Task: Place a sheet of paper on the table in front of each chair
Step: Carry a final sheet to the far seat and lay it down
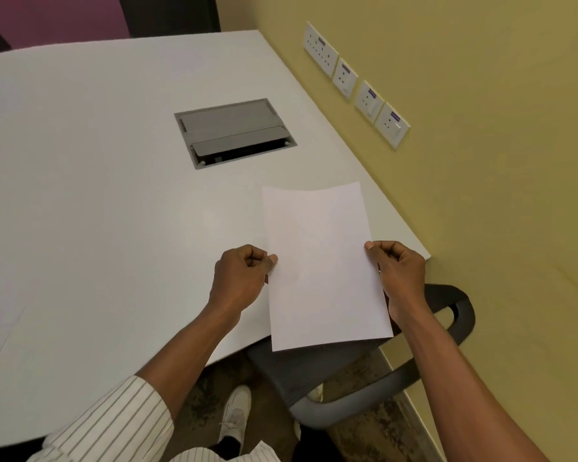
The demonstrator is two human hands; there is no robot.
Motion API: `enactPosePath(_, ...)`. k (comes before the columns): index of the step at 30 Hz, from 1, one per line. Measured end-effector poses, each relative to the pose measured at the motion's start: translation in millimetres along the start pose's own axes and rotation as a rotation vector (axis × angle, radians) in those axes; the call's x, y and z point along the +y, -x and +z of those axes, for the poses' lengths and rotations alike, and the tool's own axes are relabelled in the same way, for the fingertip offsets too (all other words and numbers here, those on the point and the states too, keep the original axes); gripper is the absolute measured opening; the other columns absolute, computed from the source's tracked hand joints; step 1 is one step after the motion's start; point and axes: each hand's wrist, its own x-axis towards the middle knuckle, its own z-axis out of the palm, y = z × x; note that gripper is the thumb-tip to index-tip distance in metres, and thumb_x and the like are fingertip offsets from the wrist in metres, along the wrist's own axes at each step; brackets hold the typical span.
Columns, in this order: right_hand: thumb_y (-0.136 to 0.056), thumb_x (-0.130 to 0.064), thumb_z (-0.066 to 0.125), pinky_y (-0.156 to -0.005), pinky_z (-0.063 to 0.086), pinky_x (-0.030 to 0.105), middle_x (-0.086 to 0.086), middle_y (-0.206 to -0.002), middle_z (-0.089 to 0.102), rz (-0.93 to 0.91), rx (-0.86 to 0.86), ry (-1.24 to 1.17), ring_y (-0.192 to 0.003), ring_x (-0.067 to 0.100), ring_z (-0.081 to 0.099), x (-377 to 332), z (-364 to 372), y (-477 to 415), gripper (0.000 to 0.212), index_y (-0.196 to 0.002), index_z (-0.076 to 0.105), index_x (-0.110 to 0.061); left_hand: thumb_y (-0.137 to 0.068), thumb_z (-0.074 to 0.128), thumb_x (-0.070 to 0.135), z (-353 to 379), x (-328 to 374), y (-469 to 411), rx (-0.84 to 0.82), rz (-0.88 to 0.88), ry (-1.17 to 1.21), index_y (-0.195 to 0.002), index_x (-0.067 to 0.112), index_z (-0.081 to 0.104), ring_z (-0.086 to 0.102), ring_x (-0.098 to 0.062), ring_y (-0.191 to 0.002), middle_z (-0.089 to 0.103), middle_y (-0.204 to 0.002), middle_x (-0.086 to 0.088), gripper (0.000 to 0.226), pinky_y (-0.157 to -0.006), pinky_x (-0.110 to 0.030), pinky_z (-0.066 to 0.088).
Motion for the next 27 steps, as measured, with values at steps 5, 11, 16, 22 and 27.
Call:
enactPosePath(5, -0.095, -0.023, 0.081, -0.085, 0.060, 0.035, 0.001, -0.100, 0.082, -0.044, -0.149, 0.115, -0.097, 0.022, 0.076, -1, 9, -63, 0.009, -0.098, 0.082, -0.015, -0.096, 0.080, 0.032, 28, 3, -18, 0.138, -0.057, 0.009, -0.091, 0.017, 0.078, 0.073, -0.015, -0.071, 0.079, -0.080, 0.001, 0.016, -0.089, -0.046, 0.066)
enactPosePath(11, -0.095, -0.023, 0.081, -0.083, 0.059, 0.034, 0.000, -0.094, 0.079, -0.089, -0.371, 0.233, -0.086, 0.015, 0.070, 11, 22, -132, 0.007, -0.097, 0.081, -0.016, -0.096, 0.080, 0.030, 65, -8, -35, 0.295, -0.142, 0.004, -0.091, 0.016, 0.078, 0.071, -0.013, -0.068, 0.078, -0.082, 0.002, 0.015, -0.080, -0.037, 0.063)
enactPosePath(16, -0.094, -0.025, 0.082, -0.079, 0.057, 0.035, -0.004, -0.084, 0.075, -0.060, -0.469, 0.290, -0.078, 0.015, 0.065, 36, 41, -168, 0.008, -0.093, 0.081, -0.017, -0.096, 0.080, 0.029, 79, -25, -49, 0.373, -0.206, -0.035, -0.093, 0.014, 0.077, 0.072, -0.015, -0.069, 0.077, -0.085, 0.002, 0.015, -0.083, -0.040, 0.065)
enactPosePath(22, -0.092, -0.030, 0.082, -0.075, 0.054, 0.036, -0.002, -0.080, 0.074, -0.024, -0.506, 0.359, -0.070, 0.017, 0.060, 67, 70, -191, 0.013, -0.091, 0.081, -0.017, -0.094, 0.081, 0.029, 86, -50, -79, 0.394, -0.286, -0.046, -0.090, 0.014, 0.077, 0.073, -0.021, -0.070, 0.078, -0.082, -0.003, 0.016, -0.089, -0.049, 0.066)
enactPosePath(27, -0.090, -0.029, 0.083, -0.086, 0.063, 0.052, -0.001, -0.076, 0.075, -0.015, -0.534, 0.454, -0.067, 0.018, 0.065, 90, 87, -207, 0.012, -0.087, 0.080, -0.019, -0.093, 0.080, 0.032, 92, -75, -106, 0.374, -0.314, -0.093, -0.083, 0.018, 0.074, 0.076, -0.028, -0.086, 0.076, -0.084, -0.002, 0.019, -0.091, -0.047, 0.064)
